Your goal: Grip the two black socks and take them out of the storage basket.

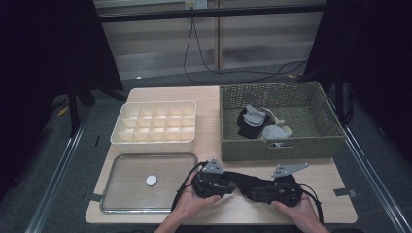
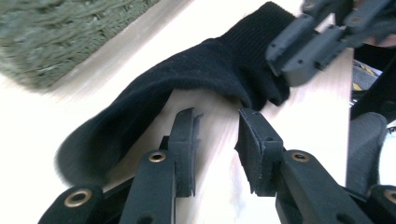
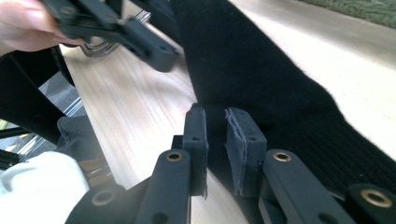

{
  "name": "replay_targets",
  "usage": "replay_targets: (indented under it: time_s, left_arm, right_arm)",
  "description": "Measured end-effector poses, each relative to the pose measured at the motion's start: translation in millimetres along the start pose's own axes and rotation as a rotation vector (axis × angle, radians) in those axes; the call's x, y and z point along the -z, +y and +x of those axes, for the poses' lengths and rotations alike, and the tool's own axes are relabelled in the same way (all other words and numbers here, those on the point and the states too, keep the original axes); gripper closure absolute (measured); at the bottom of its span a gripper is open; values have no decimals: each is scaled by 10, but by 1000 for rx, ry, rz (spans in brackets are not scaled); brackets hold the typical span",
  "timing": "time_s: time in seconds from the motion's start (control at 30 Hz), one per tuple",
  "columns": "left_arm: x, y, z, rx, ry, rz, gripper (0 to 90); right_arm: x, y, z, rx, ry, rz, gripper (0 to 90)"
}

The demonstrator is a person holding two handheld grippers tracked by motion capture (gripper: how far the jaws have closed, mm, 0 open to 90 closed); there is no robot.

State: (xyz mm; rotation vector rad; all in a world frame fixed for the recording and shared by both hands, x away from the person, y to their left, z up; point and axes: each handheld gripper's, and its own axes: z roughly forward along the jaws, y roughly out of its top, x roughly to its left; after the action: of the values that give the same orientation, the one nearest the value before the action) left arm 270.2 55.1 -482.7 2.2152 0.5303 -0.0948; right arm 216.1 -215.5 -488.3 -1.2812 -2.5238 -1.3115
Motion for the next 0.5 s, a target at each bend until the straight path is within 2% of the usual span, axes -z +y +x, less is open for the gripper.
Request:
replay_targets:
  time_s: [0.1, 0.17, 0.4, 0.5]
  left_arm:
    - [143, -41, 42, 14, 0, -27, 672]
    - [203, -60, 86, 18, -11, -20, 660]
    - [418, -135, 266, 63, 47, -68, 654]
    - [460, -150, 331, 87, 56, -81, 645]
  right_arm:
    - [-8, 14, -24, -2, -7, -5, 759]
    - [-18, 24, -31, -3, -10, -1, 741]
    - [-116, 129, -76, 4, -14, -14, 746]
    - [-174, 167, -80, 9, -18, -6, 749]
